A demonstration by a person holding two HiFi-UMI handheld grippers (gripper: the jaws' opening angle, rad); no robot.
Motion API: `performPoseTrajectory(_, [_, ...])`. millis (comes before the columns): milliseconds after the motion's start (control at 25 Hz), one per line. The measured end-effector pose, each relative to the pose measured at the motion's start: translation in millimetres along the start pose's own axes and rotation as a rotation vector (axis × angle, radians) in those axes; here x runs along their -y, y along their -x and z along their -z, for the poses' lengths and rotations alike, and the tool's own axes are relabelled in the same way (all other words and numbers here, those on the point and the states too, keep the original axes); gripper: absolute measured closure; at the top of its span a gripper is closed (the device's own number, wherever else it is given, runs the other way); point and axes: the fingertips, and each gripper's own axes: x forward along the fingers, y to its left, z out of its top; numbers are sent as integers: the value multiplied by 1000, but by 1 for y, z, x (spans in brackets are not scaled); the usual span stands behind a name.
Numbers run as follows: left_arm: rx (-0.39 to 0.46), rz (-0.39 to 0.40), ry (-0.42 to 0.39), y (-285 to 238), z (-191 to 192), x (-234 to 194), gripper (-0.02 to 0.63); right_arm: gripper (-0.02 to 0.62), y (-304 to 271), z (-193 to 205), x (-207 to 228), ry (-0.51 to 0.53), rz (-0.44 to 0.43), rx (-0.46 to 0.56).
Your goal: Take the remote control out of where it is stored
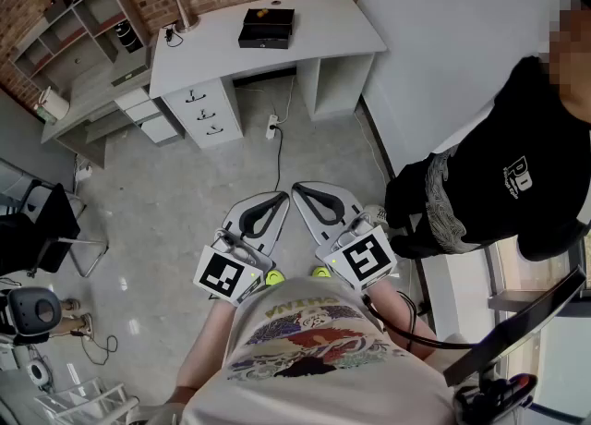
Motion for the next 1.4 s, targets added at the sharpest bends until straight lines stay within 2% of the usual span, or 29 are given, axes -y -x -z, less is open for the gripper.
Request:
performPoseTrajectory(280, [2,2,6,0,3,-1,600,591,0,15,1,29,-4,-43])
performPoseTrajectory(560, [4,-1,11,0,0,-6,600,589,-4,3,-3,25,-12,2])
performPoseTrajectory(840, [2,-5,11,11,3,-15,600,589,-17,10,-11,14,2,-42])
performPoseTrajectory(1400, [-3,35,21,53,14,-37,599,589,-47,16,-48,42,15,-89])
